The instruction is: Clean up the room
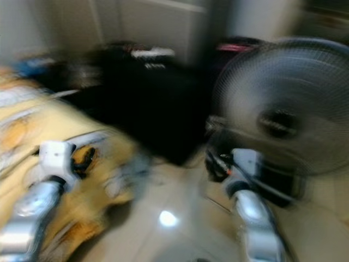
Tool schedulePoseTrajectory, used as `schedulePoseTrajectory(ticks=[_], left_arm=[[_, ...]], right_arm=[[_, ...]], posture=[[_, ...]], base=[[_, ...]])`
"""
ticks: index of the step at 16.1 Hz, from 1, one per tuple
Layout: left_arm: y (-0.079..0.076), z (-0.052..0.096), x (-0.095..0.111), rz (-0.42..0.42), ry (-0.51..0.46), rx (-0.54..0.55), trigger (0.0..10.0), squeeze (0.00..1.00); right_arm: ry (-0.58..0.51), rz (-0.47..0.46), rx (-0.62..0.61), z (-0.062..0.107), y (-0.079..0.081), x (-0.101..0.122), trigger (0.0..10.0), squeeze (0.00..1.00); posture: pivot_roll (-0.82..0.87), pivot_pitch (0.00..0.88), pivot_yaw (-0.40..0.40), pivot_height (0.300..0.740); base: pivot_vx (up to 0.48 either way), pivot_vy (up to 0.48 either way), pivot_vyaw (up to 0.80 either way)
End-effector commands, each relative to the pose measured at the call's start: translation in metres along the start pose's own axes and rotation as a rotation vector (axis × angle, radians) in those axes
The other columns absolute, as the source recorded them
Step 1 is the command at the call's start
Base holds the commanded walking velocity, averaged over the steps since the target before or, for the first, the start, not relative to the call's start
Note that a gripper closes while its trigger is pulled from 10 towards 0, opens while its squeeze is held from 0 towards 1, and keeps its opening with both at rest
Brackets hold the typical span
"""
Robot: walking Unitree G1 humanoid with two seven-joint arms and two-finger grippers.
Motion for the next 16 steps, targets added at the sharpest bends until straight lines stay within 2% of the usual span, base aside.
schedulePoseTrajectory(ticks=[1, 3, 6, 11, 12, 13, 16], left_arm=[[0.013, 0.004, -0.004, -0.013, 0.014, 0.032, 10.0, 0.0], [0.015, 0.003, -0.003, -0.014, 0.011, 0.032, 10.0, 0.0], [0.015, 0.004, -0.003, -0.015, 0.007, 0.028, 10.0, 0.0], [0.017, 0.005, -0.004, -0.017, 0.001, 0.024, 10.0, 0.0], [0.018, 0.005, -0.004, -0.022, 0.0, 0.029, 10.0, 0.0], [0.02, 0.005, -0.004, -0.02, -0.002, 0.055, 10.0, 0.0], [0.021, 0.003, -0.003, -0.027, -0.005, 0.067, 10.0, 0.0]], right_arm=[[-0.008, -0.02, 0.032, -0.002, 0.013, 0.001, 10.0, 0.0], [-0.04, -0.022, 0.01, -0.002, 0.01, 0.006, 10.0, 0.0], [-0.116, -0.001, -0.096, 0.002, -0.007, 0.017, 10.0, 0.0], [-0.133, 0.041, -0.1, 0.002, -0.012, 0.02, 10.0, 0.0], [-0.144, 0.098, -0.074, 0.001, -0.007, 0.023, 10.0, 0.0], [-0.135, 0.114, -0.057, -0.003, -0.003, 0.023, 10.0, 0.0], [-0.082, 0.079, -0.02, -0.006, -0.001, 0.017, 10.0, 0.0]], posture=[[-0.03, 0.0, 0.011, 0.74], [-0.04, 0.0, 0.012, 0.74], [-0.04, 0.0, 0.014, 0.74], [-0.04, 0.0, 0.02, 0.74], [-0.04, 0.0, 0.021, 0.74], [-0.04, 0.0, 0.022, 0.74], [-0.04, 0.0, 0.025, 0.74]], base=[[0.244, 0.0, -0.8], [0.244, 0.0, -0.8], [0.244, 0.0, -0.8], [0.244, 0.0, -0.8], [0.0, 0.0, 0.0], [0.0, 0.0, 0.0], [0.0, 0.0, 0.0]])
Point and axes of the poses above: a point about 5 cm out from each wrist's last joint towards the gripper, its own z axis pointing back from the gripper into the wrist, its own x axis along the axis of the wrist's last joint, y = z × x, the point moved 5 cm from there along -z, pointing out of the wrist towards the gripper, and after that the axes turned 14 degrees about -z, right-handed, at the moved point
